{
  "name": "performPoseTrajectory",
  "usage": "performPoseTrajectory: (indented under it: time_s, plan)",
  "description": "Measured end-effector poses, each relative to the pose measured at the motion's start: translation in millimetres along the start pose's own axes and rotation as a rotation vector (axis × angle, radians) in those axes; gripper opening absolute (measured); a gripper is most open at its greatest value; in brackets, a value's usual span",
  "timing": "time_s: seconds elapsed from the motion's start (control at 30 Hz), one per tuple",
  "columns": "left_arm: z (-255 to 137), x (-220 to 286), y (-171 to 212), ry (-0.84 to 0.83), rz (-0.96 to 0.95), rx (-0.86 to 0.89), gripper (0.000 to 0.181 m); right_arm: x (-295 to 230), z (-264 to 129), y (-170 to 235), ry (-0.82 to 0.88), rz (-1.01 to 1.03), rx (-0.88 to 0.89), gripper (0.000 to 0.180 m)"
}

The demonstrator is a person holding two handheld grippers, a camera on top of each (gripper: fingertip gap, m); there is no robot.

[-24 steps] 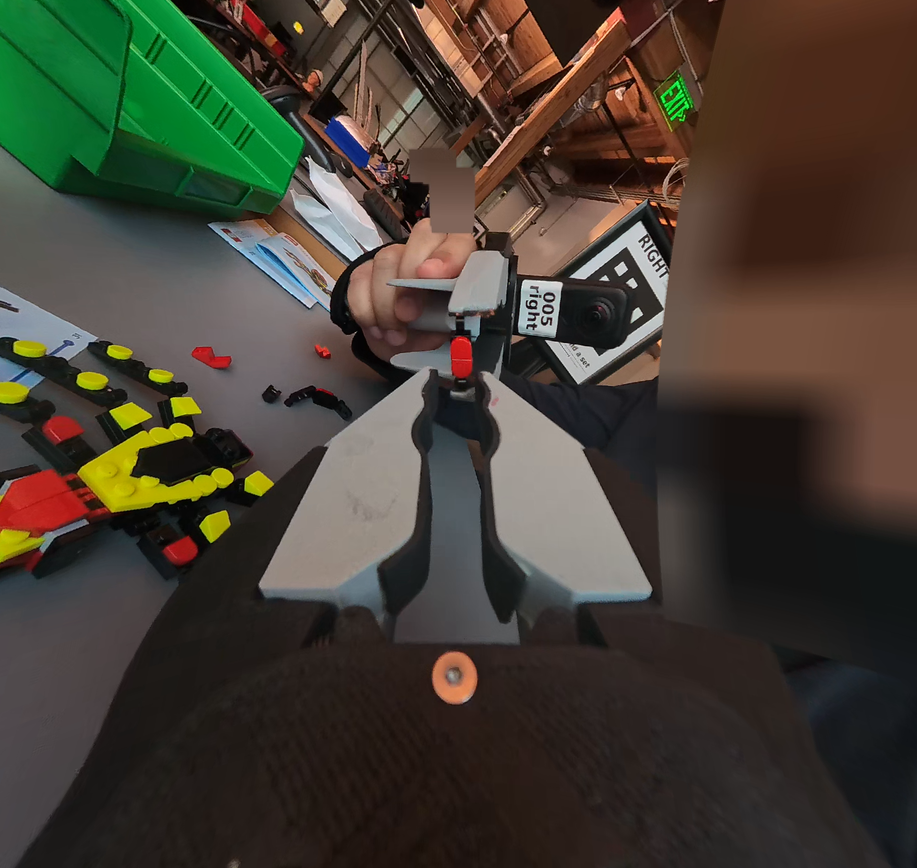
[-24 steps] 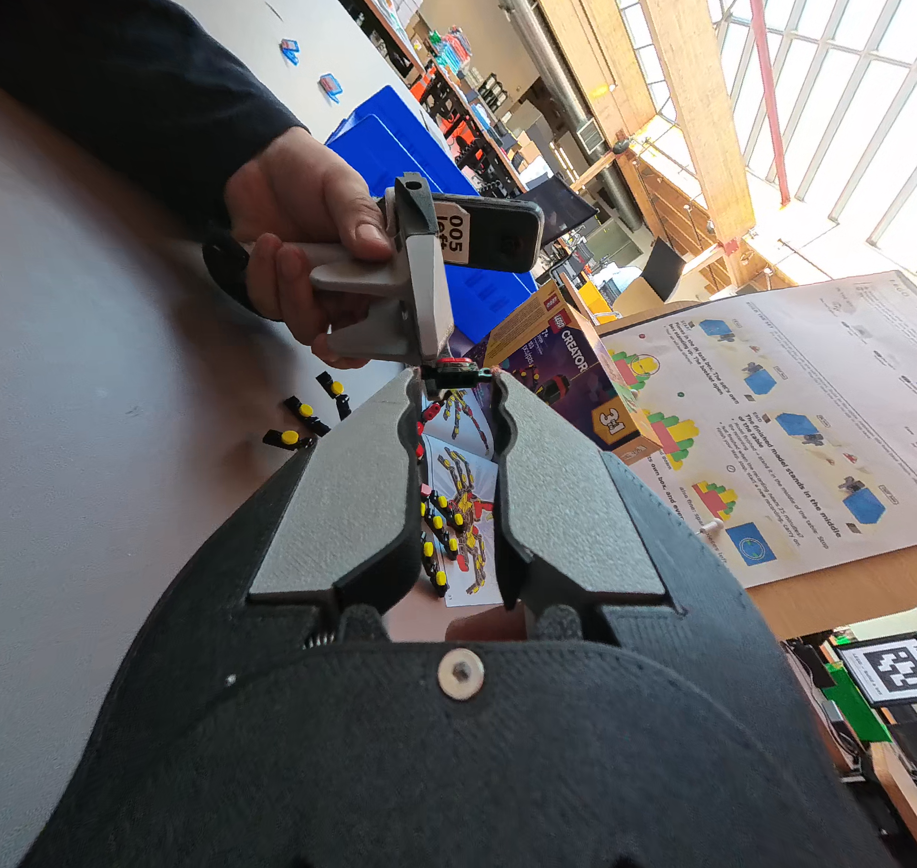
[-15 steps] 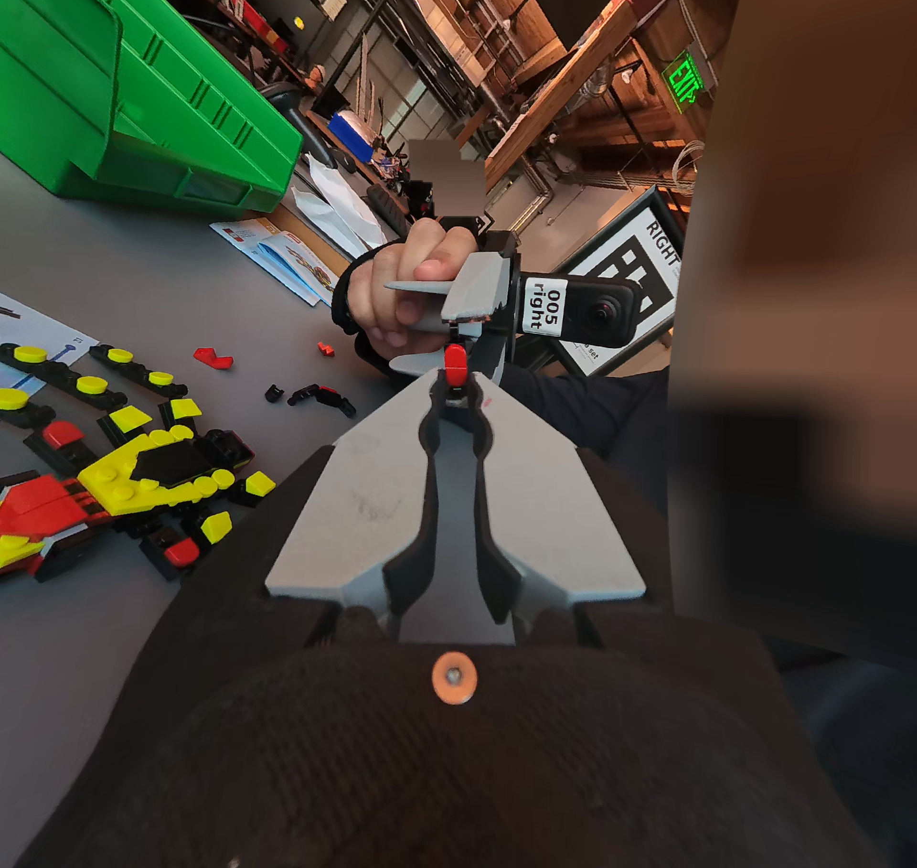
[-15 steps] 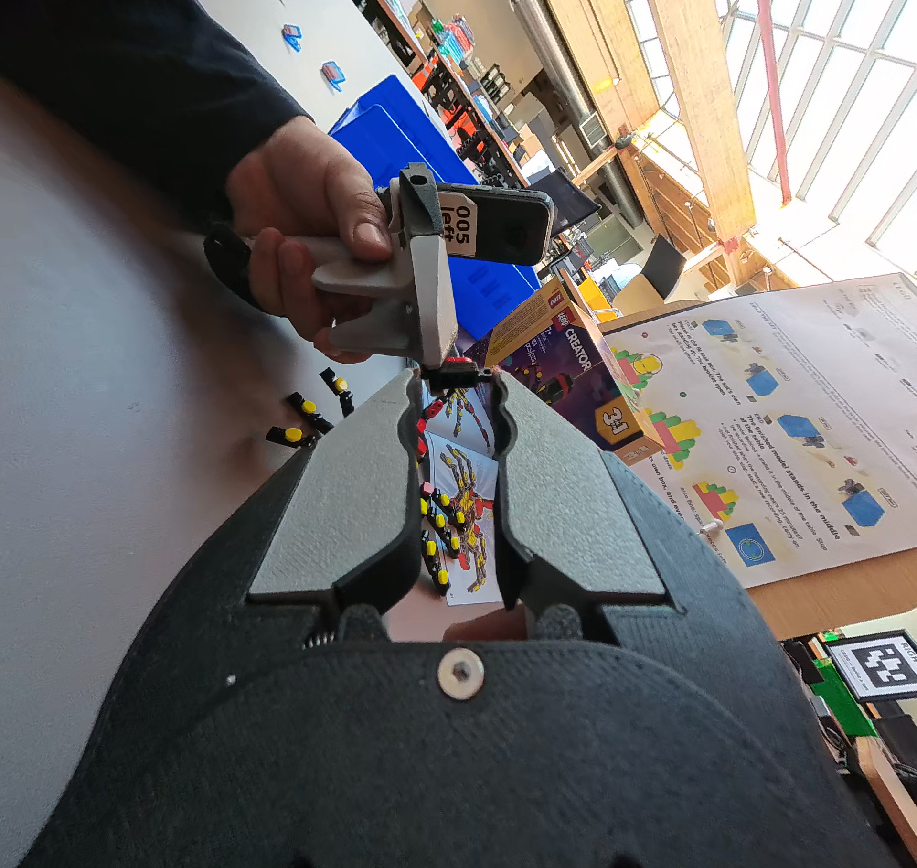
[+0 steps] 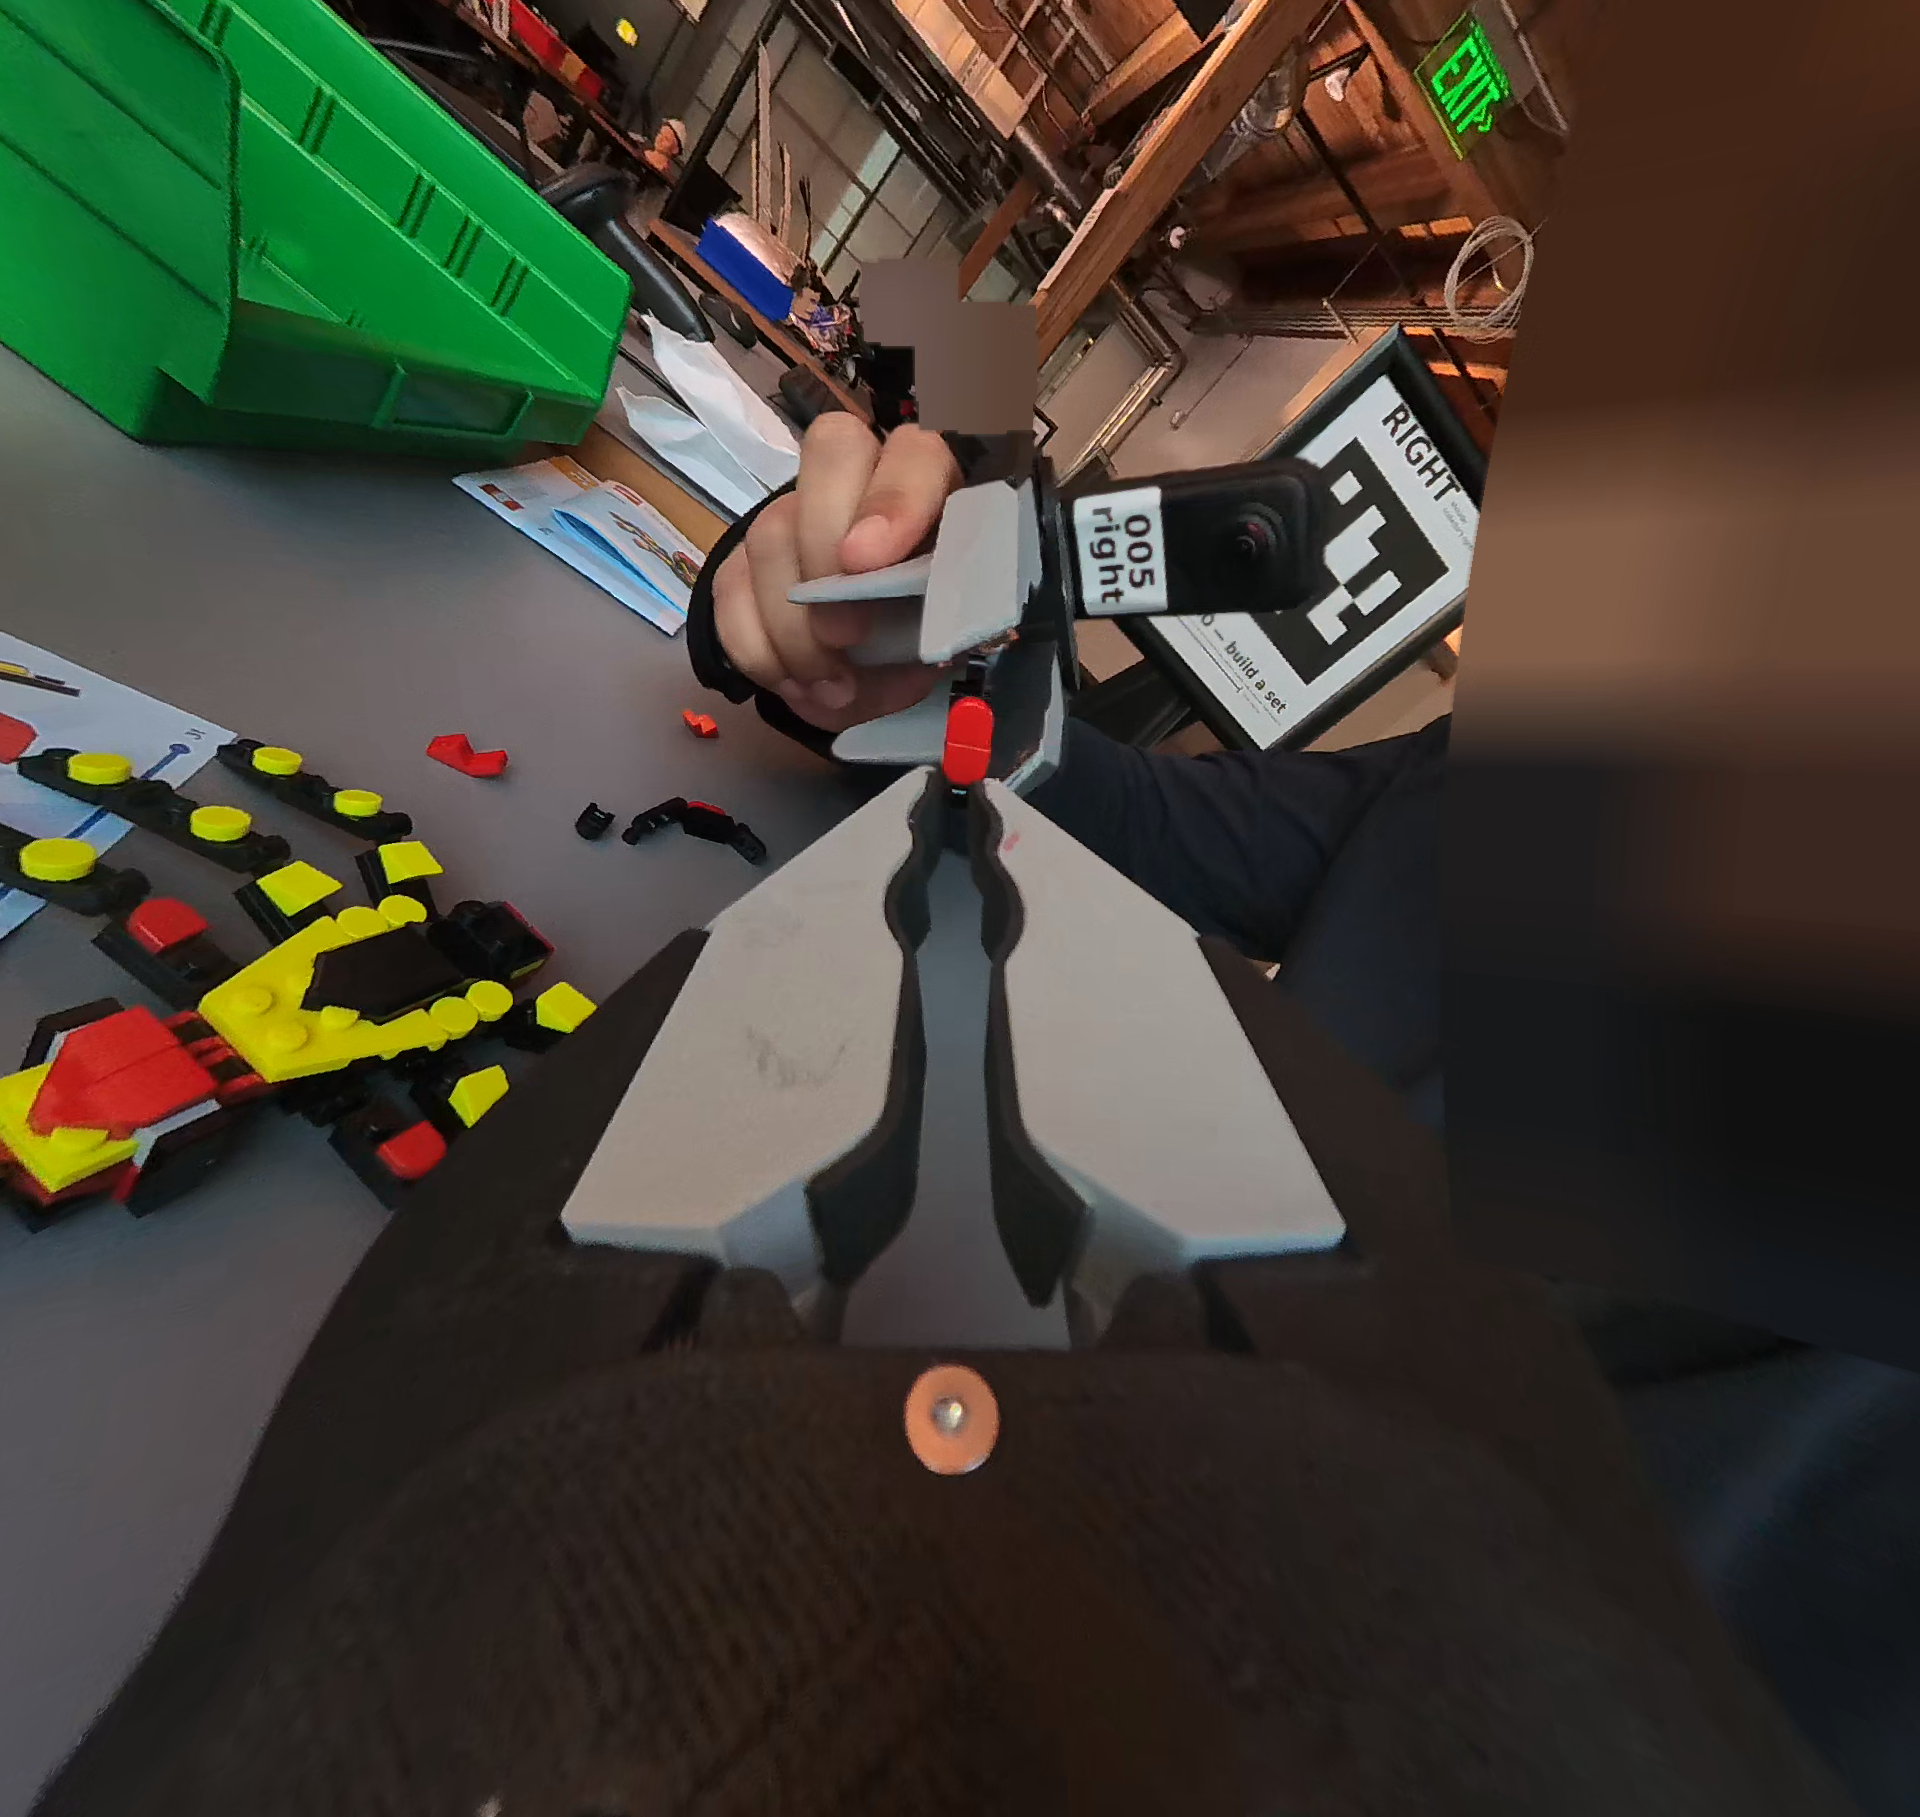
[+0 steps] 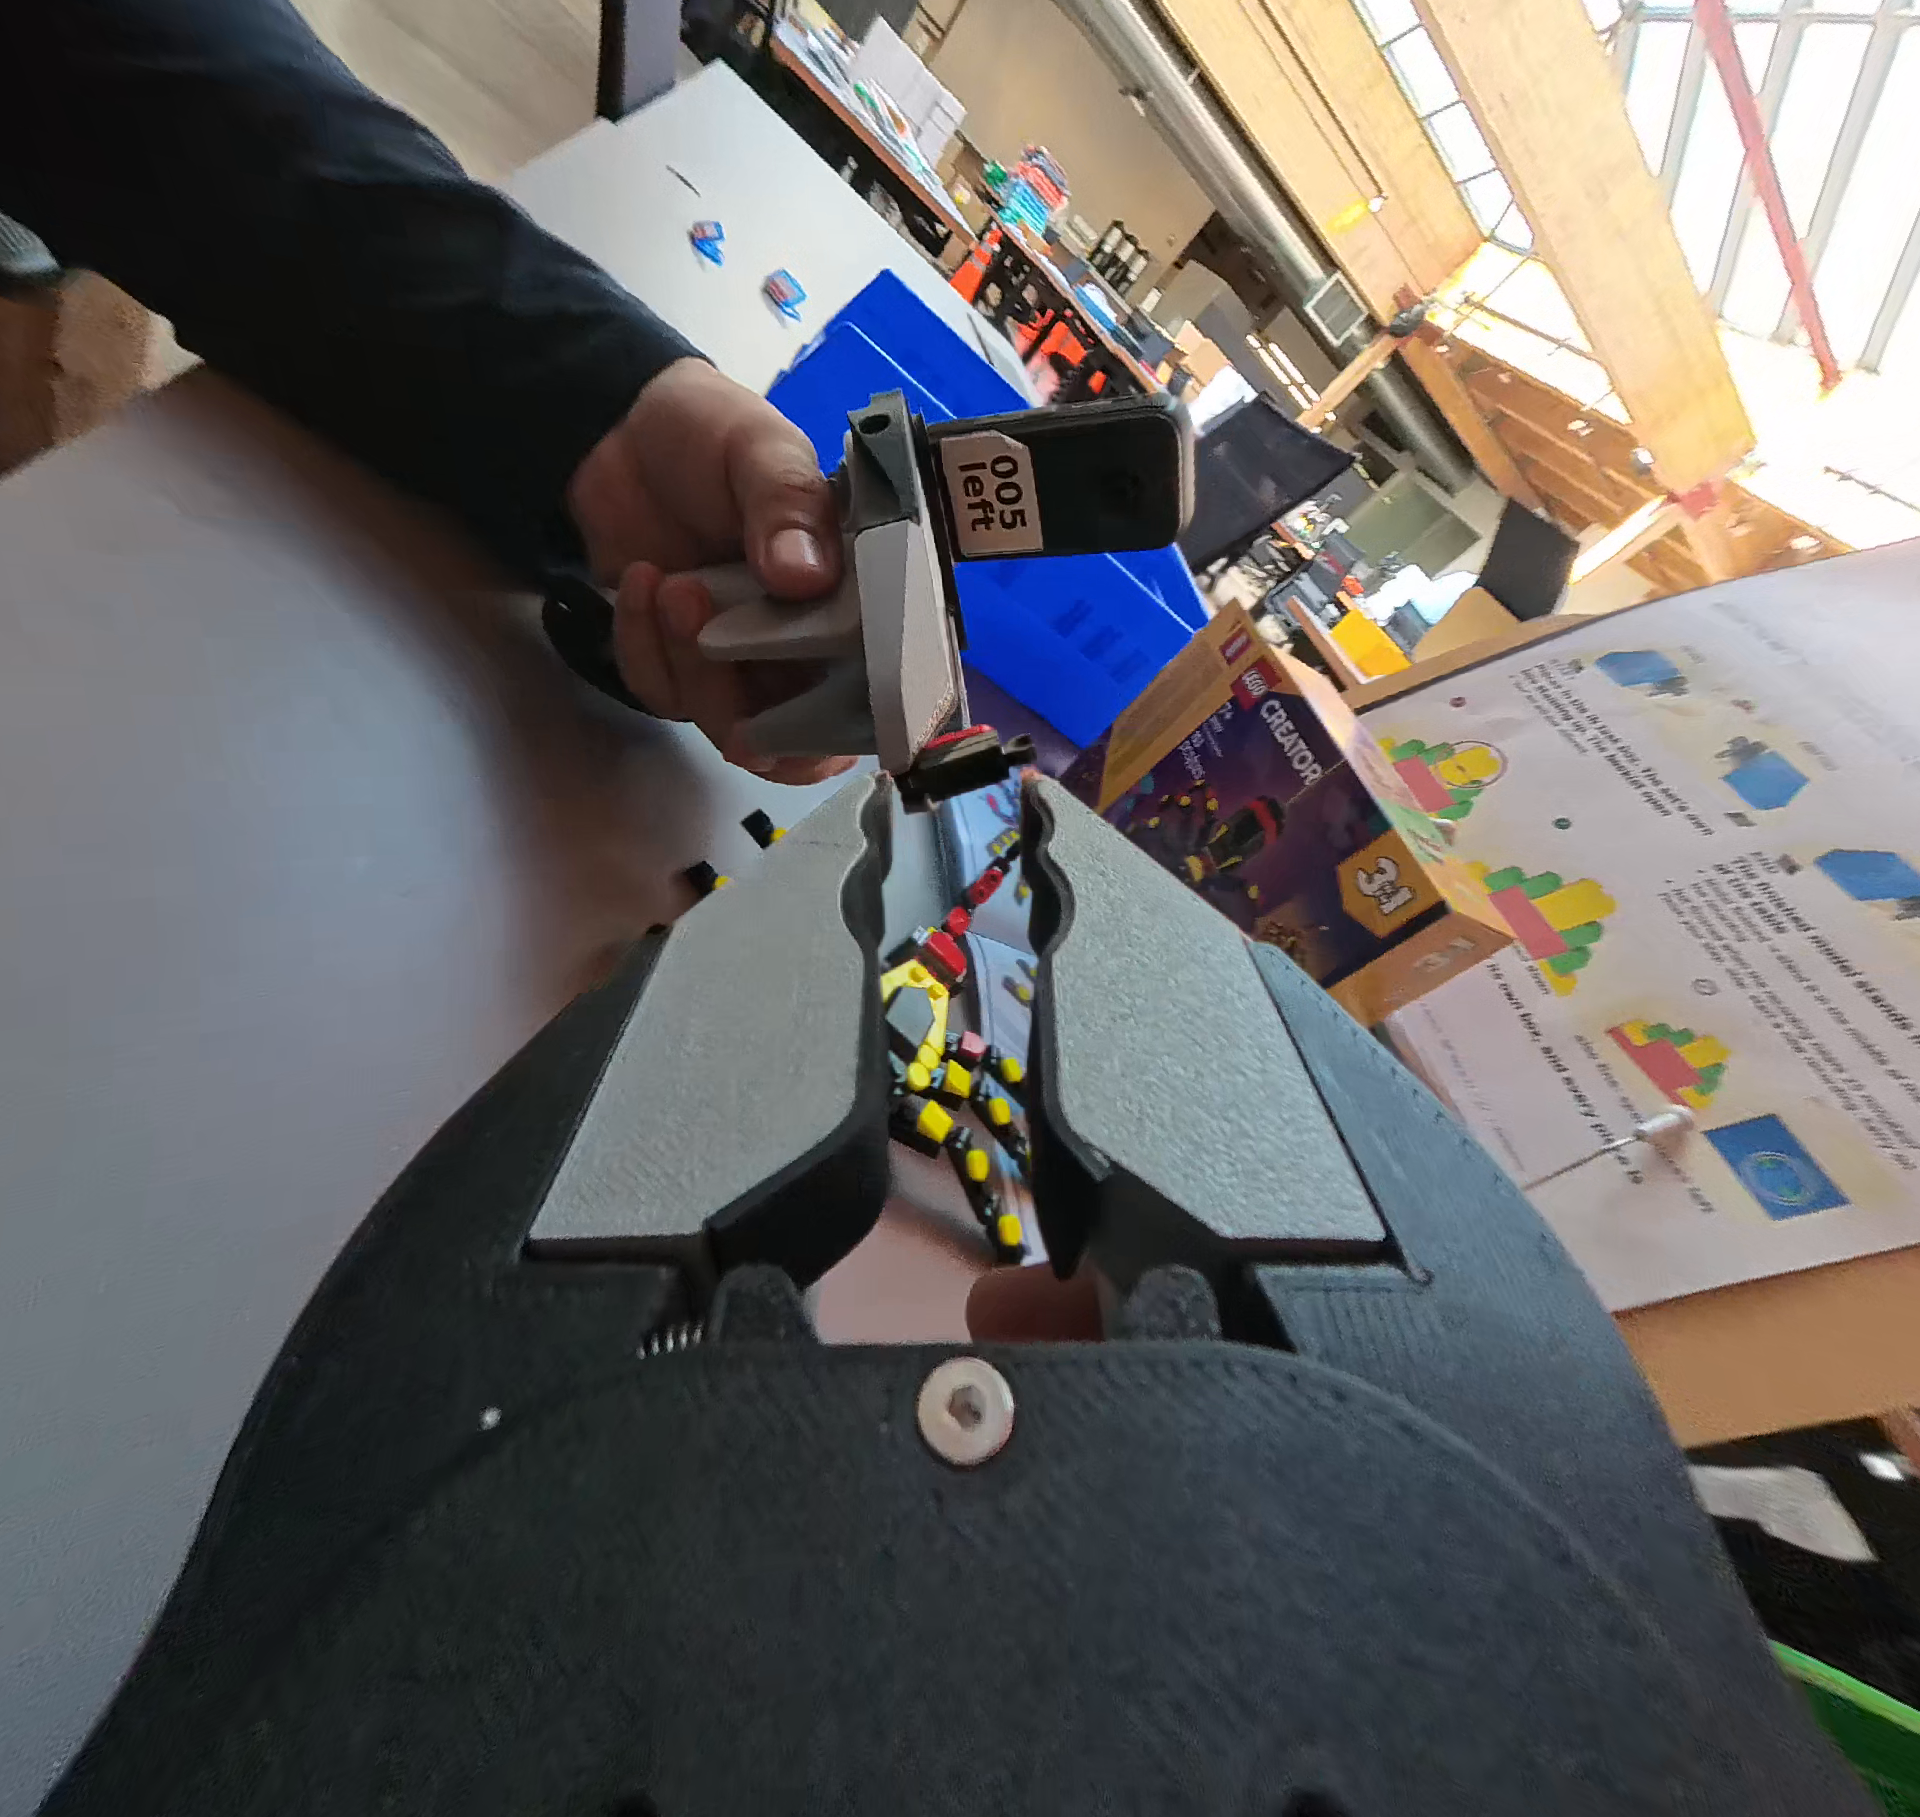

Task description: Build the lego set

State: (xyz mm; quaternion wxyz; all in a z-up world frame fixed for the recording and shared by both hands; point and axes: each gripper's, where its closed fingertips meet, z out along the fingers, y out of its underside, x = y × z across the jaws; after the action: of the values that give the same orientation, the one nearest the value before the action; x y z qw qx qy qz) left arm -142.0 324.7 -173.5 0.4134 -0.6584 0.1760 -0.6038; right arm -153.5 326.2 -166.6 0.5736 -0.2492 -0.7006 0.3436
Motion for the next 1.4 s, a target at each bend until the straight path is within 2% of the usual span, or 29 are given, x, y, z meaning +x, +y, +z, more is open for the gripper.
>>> performPoseTrajectory:
  time_s: [0.2,0.4,0.5,0.73,0.97,1.1,1.4]
  plan:
    - [-3.3,-12.6,-2.6,-0.111,0.082,-0.003,0.000,15.1,-5.1,3.2,-0.023,0.241,0.054,0.011]
    - [-1.2,-18.1,2.5,-0.203,0.218,-0.063,0.000,11.9,-1.4,5.4,-0.084,0.387,0.073,0.011]
    - [1.3,-19.0,6.7,-0.226,0.274,-0.095,0.000,9.3,-1.0,5.4,-0.124,0.447,0.079,0.000]
    - [2.2,-19.1,5.8,-0.271,0.385,-0.111,0.000,9.6,-1.6,5.1,-0.177,0.559,0.107,0.004]
    - [0.8,-13.2,-2.0,-0.301,0.496,-0.085,0.000,11.3,-6.6,-1.4,-0.214,0.574,0.134,0.000]
    - [-4.4,-6.9,-13.4,-0.289,0.489,-0.012,0.000,13.7,-9.1,-3.0,-0.221,0.583,0.137,0.000]
    - [-5.7,-9.3,-17.6,-0.299,0.473,0.034,0.000,15.8,-8.5,2.4,-0.211,0.616,0.126,0.000]
